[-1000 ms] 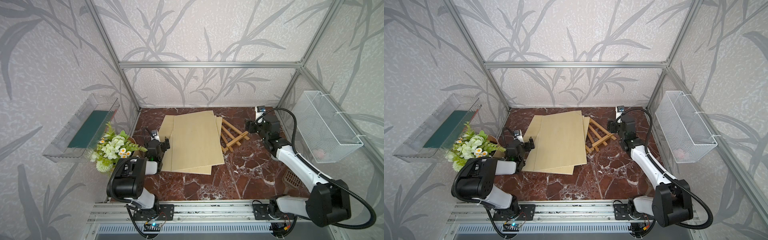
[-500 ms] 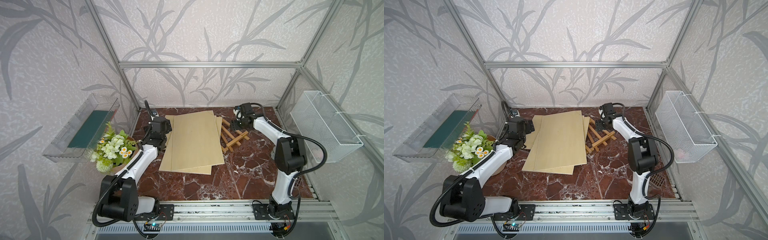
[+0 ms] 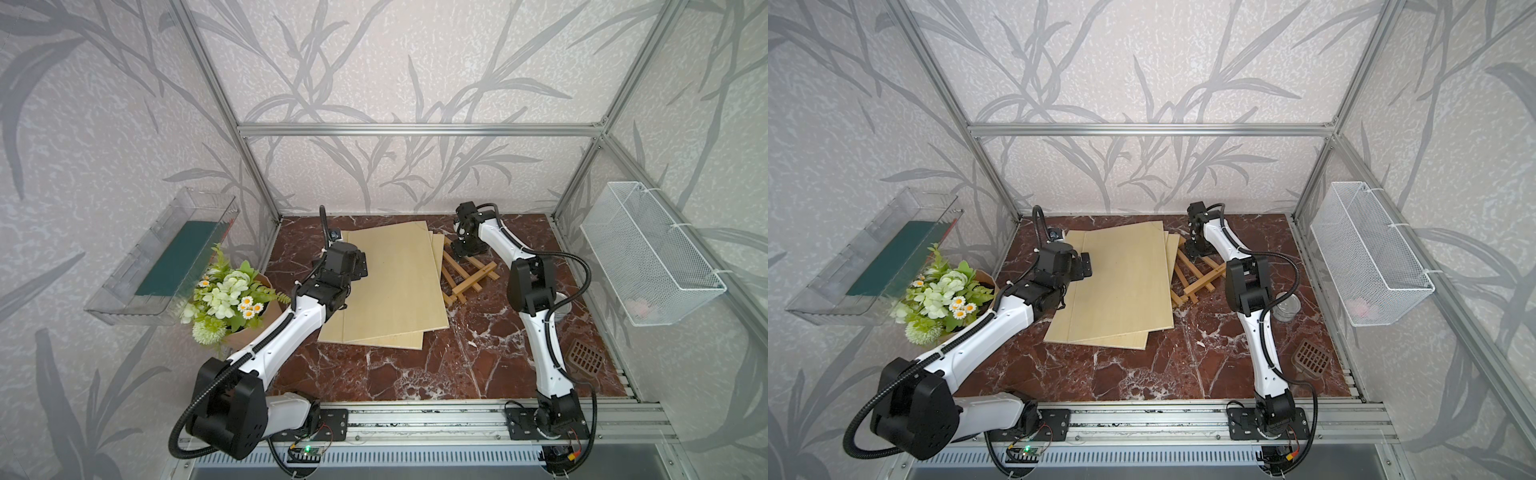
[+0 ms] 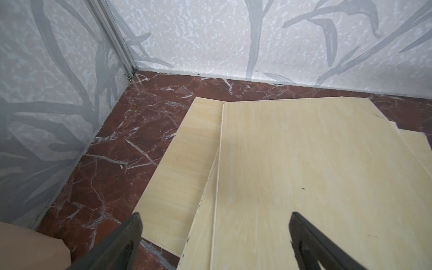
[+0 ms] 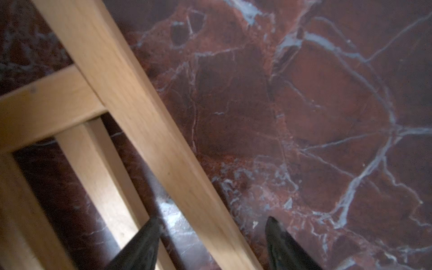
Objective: Assemble the easel
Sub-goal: Pick up the easel at the center of the board.
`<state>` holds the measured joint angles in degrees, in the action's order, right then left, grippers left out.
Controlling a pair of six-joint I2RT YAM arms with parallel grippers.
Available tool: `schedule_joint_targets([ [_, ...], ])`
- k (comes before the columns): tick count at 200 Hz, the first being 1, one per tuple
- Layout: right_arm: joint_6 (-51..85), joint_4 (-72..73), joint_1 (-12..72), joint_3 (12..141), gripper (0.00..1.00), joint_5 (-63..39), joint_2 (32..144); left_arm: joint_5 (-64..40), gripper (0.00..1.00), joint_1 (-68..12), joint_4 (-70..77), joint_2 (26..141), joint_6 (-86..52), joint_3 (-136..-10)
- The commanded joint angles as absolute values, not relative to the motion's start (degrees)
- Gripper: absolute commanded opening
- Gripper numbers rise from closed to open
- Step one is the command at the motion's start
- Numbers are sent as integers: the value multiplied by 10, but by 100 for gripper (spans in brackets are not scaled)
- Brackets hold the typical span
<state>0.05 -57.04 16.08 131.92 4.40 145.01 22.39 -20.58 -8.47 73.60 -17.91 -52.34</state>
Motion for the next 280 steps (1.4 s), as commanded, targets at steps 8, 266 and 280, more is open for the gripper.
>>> schedule_joint_targets([
  [8,-7,-644,163,1385,67,52,1505,201,99,-207,-99,735,-216,-530],
  [266,266,-338,-61,945,4,-239,1017,10,99,-219,-144,808,-324,-595],
  [280,279,-344,-60,962,3,-260,1020,-61,99,-232,-112,804,-308,-594],
])
